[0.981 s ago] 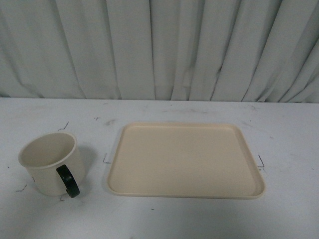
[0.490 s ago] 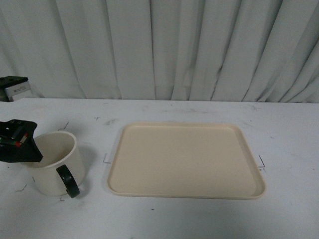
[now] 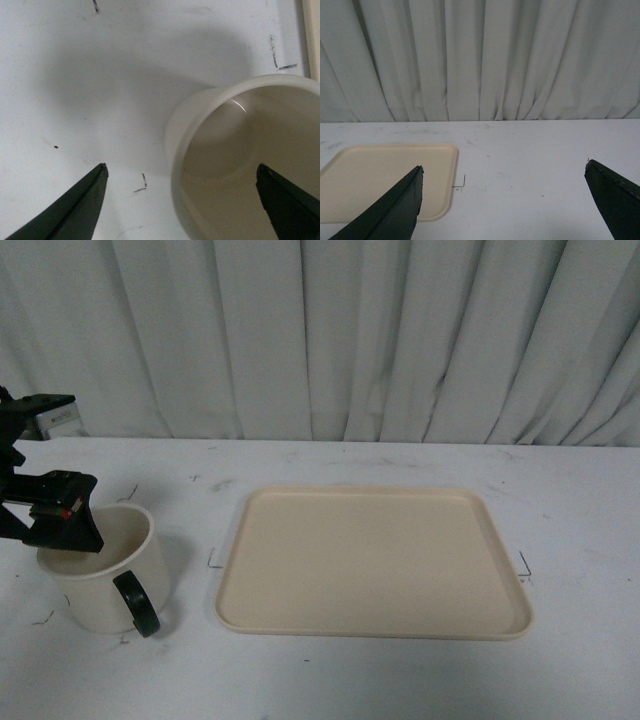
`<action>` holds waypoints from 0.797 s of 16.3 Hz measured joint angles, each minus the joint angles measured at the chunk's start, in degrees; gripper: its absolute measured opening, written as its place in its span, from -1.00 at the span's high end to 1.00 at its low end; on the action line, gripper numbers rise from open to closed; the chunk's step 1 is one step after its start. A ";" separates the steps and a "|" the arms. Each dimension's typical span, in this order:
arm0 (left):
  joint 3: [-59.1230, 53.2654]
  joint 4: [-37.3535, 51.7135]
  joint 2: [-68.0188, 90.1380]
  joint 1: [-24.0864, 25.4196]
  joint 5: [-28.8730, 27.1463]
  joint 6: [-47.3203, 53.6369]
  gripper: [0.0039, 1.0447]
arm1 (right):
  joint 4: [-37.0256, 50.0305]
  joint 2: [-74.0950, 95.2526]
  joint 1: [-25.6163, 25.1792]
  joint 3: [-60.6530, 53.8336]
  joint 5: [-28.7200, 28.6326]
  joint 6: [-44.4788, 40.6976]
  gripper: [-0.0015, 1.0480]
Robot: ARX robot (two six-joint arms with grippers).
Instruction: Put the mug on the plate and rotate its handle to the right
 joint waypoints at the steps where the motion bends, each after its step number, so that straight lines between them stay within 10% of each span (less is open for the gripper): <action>1: 0.81 -0.96 0.85 -0.57 0.13 -0.13 -0.52 | 0.00 0.00 0.00 0.00 0.00 0.00 -0.87; 8: 0.24 -1.90 0.72 -2.60 -0.66 -3.48 0.90 | 0.00 0.00 0.00 0.00 0.00 0.00 -0.87; 13: 5.55 -6.88 -6.38 -11.47 3.93 -10.88 0.95 | 0.00 0.00 0.00 0.00 0.00 0.00 -0.87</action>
